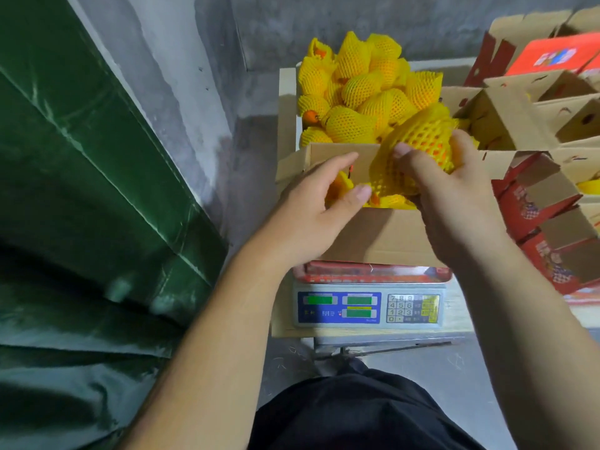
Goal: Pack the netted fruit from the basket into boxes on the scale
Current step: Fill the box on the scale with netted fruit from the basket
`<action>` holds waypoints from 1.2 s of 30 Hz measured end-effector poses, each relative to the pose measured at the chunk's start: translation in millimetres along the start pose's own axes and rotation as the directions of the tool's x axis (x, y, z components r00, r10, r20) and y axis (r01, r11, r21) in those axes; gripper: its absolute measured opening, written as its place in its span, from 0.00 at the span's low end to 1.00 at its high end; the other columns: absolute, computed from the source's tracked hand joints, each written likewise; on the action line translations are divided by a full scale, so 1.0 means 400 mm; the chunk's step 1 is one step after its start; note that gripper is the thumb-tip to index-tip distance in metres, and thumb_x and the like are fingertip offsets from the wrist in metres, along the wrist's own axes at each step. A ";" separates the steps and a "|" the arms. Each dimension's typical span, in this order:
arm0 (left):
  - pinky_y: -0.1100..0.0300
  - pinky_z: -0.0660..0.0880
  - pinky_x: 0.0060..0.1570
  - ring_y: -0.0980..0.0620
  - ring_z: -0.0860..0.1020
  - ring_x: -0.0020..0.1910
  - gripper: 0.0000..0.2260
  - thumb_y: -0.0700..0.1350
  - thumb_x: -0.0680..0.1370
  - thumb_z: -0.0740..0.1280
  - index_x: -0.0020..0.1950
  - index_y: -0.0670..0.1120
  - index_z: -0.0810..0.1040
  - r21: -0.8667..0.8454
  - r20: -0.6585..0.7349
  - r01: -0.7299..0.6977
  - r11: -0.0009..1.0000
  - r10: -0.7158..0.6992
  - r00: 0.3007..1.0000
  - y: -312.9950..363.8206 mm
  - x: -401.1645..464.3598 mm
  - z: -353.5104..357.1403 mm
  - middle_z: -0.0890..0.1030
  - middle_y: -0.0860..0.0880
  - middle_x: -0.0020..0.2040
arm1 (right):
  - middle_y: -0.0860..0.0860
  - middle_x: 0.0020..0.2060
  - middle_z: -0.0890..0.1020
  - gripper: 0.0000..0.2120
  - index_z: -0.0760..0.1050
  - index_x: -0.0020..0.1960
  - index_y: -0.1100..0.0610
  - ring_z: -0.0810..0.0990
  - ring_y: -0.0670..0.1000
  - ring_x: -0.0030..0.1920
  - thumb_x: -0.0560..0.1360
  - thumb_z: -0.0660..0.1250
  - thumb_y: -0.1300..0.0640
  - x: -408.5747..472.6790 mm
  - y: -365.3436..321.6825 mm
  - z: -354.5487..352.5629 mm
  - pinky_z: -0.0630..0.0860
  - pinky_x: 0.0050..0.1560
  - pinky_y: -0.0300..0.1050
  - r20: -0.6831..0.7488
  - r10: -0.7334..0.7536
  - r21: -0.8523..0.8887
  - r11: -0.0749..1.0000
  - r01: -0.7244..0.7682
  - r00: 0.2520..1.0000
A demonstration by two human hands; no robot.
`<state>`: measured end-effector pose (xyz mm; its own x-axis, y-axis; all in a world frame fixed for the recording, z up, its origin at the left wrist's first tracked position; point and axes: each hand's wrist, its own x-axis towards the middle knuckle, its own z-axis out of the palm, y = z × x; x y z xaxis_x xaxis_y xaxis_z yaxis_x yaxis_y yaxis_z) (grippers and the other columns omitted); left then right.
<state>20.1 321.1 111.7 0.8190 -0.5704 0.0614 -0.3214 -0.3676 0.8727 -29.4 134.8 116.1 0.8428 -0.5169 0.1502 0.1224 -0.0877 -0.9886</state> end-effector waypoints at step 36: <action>0.47 0.78 0.65 0.55 0.81 0.61 0.11 0.46 0.85 0.64 0.66 0.54 0.81 0.014 -0.138 0.087 0.996 -0.084 0.987 -0.046 0.082 0.032 0.84 0.55 0.60 | 0.49 0.64 0.82 0.18 0.78 0.71 0.51 0.80 0.48 0.61 0.82 0.68 0.55 0.058 0.062 -0.008 0.76 0.64 0.48 0.489 0.011 -0.507 0.817 0.274 0.872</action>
<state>46.5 299.7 91.5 0.9008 -0.4308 0.0542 -0.2558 -0.4257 0.8679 -8.3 118.0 95.2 0.9927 -0.0352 0.1150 0.0653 -0.6456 -0.7609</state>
